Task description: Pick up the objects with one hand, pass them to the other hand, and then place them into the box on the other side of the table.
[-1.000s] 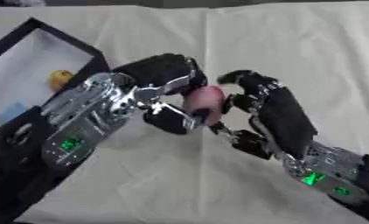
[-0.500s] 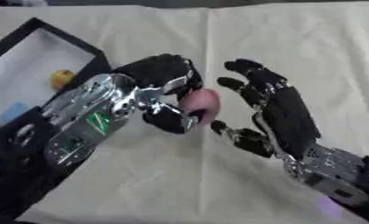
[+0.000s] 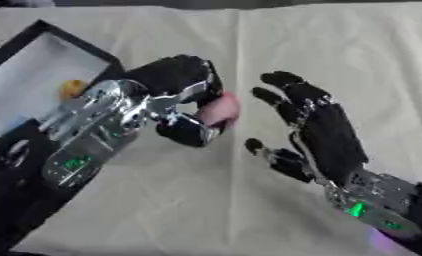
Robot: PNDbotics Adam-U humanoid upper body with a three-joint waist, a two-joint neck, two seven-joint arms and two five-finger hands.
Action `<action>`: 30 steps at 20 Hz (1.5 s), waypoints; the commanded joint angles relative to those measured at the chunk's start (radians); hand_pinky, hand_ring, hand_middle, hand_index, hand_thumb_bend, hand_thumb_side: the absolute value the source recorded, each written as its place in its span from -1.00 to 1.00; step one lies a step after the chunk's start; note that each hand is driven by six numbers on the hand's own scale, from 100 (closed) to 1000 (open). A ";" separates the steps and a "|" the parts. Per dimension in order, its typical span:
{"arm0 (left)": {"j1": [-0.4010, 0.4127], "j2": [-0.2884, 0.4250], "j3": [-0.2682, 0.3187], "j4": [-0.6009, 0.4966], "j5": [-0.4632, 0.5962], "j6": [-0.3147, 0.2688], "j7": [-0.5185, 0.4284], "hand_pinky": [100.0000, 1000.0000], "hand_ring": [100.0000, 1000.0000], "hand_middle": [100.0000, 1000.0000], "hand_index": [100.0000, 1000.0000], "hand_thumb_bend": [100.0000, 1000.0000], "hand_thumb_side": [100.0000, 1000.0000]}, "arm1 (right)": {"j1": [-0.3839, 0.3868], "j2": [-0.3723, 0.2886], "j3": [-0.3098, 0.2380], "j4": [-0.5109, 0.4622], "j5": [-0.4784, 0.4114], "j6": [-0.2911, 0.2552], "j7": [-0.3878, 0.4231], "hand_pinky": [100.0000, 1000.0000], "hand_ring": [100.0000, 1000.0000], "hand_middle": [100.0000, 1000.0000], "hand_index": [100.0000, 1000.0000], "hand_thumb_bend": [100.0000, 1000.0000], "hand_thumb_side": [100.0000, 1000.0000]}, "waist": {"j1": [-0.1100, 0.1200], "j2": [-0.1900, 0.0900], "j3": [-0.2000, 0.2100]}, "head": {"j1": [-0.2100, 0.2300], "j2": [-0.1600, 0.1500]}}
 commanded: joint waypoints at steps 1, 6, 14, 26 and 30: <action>-0.022 0.029 0.022 -0.030 0.009 0.008 0.003 0.52 0.01 -0.36 -0.32 -1.00 -0.76 | -0.004 -0.023 -0.007 -0.019 0.008 0.002 0.008 -0.10 0.59 0.54 0.57 0.40 -0.93 | 0.003 -0.018 0.001 | 0.001 -0.002; -0.018 0.096 0.088 -0.082 0.040 0.049 0.042 0.59 -0.02 -0.39 -0.33 -1.00 -0.70 | 0.023 -0.028 -0.037 -0.019 -0.012 0.036 0.015 -0.14 0.54 0.52 0.56 0.35 -0.98 | 0.006 -0.031 0.008 | -0.006 0.006; 0.013 0.256 0.244 -0.152 0.160 0.106 0.093 0.57 -0.01 -0.39 -0.33 -1.00 -0.75 | 0.032 -0.033 -0.075 -0.019 -0.048 0.073 -0.018 -0.15 0.53 0.51 0.53 0.32 -1.00 | 0.008 -0.032 -0.005 | 0.021 0.007; 0.091 0.402 0.324 -0.120 0.201 0.130 0.184 0.54 0.00 -0.38 -0.33 -1.00 -0.84 | 0.060 -0.036 -0.093 -0.019 -0.047 0.087 -0.055 -0.14 0.53 0.50 0.53 0.31 -1.00 | 0.003 -0.026 -0.018 | 0.096 -0.016; 0.122 0.428 0.338 -0.086 0.188 0.123 0.205 0.53 -0.01 -0.37 -0.32 -1.00 -0.85 | 0.067 -0.035 -0.097 -0.019 -0.036 0.091 -0.065 -0.13 0.53 0.50 0.53 0.31 -1.00 | 0.000 -0.024 -0.025 | 0.139 -0.044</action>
